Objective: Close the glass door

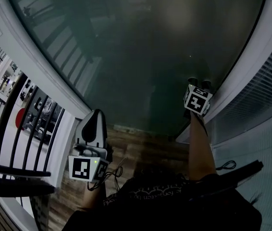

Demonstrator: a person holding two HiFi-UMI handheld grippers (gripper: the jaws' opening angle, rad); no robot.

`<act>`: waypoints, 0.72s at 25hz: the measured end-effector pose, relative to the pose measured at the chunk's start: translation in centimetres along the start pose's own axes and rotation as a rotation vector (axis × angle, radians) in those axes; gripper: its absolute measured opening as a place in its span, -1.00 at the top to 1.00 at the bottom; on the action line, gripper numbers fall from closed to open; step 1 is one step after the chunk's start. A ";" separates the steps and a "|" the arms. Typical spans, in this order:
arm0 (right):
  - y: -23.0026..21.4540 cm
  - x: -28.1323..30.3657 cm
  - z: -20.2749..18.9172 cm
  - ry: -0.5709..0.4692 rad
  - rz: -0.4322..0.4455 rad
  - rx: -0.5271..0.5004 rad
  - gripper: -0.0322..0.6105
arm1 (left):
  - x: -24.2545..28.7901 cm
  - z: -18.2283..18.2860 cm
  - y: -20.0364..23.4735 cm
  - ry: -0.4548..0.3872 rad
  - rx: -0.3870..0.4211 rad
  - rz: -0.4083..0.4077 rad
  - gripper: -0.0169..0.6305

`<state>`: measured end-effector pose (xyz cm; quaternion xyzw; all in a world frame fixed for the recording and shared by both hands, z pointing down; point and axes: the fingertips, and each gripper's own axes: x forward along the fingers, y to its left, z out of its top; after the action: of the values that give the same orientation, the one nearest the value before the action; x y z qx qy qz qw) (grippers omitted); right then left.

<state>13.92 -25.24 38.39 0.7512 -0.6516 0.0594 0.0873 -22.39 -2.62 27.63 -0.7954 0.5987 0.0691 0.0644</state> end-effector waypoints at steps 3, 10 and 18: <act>0.3 -0.6 -0.5 0.006 -0.012 0.000 0.53 | -0.6 -0.9 0.9 0.024 -0.015 -0.013 0.94; 0.9 -1.4 -1.2 0.008 -0.033 0.005 0.53 | 0.0 -0.6 1.9 0.010 -0.010 -0.066 0.94; 0.6 -1.4 -1.3 0.012 -0.045 0.009 0.53 | 1.1 -0.8 1.9 0.013 -0.022 -0.108 0.94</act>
<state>13.18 -23.71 39.36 0.7656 -0.6338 0.0649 0.0891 -23.86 -4.32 28.14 -0.8277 0.5544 0.0671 0.0554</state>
